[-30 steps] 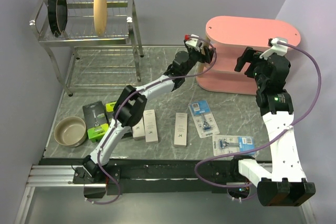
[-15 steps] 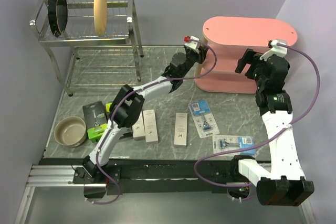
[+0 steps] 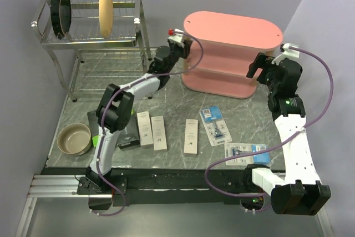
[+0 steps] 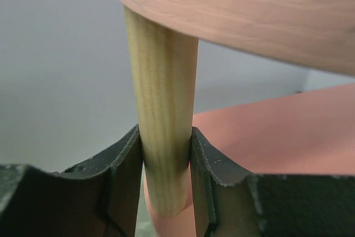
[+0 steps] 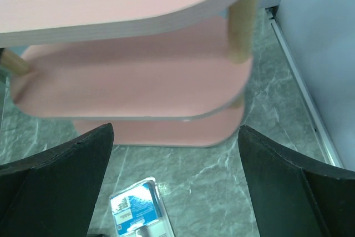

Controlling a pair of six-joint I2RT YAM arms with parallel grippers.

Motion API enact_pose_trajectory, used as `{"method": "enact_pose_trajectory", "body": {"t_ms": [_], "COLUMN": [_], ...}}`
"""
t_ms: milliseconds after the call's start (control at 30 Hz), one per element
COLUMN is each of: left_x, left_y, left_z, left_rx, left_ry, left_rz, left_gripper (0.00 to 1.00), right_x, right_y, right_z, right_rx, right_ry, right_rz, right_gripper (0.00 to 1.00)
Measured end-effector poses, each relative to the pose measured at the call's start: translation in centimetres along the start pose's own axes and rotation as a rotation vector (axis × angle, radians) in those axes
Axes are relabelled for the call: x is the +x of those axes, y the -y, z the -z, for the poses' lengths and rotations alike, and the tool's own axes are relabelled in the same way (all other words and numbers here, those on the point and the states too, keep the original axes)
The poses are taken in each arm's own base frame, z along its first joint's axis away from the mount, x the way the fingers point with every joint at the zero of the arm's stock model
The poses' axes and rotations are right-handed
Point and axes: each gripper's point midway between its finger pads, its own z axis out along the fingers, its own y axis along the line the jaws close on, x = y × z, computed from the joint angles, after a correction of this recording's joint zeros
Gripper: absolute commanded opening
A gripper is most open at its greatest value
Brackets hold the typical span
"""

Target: Place and organize the shaving razors onto the shelf

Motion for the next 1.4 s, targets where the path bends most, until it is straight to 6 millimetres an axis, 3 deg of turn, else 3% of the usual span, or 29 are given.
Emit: {"method": "enact_pose_trajectory", "body": {"t_ms": [167,300,400,467,700,833,1067,1400], "left_x": [-0.4,-0.5,-0.6,-0.7,-1.0,-1.1,-1.1,-1.1], "left_y": [-4.8,-6.4,-6.5,-6.6,-6.7,-6.7,-6.6,-6.3], "left_z": [0.3,0.7,1.3,1.9,3.5,3.8,3.9,3.5], "left_rx": [-0.075,-0.113,-0.147,-0.169,-0.222,-0.229,-0.23,-0.263], "left_ry": [-0.016,-0.04,-0.052,-0.063,-0.093,-0.1,-0.107,-0.118], "left_rz": [-0.04,-0.05,-0.053,-0.056,-0.071,-0.082,-0.083,-0.096], "left_gripper": [0.01,0.01,0.01,0.01,0.01,0.01,0.01,0.04], "right_x": [0.4,1.7,3.0,4.0,7.9,8.7,9.6,10.9], "right_y": [-0.2,0.4,1.7,2.5,3.9,3.3,2.3,4.0], "right_z": [-0.4,-1.0,-1.8,-2.7,-7.6,-10.2,-12.5,-15.1], "right_rx": [-0.012,0.011,0.071,0.106,0.149,0.123,0.081,0.128], "right_ry": [-0.001,-0.025,-0.045,-0.067,-0.179,-0.216,-0.243,-0.29], "right_rz": [0.0,0.002,0.009,0.015,0.014,0.0,-0.046,-0.055], "right_gripper": [1.0,1.0,0.99,0.9,0.78,0.75,0.73,0.73]}}
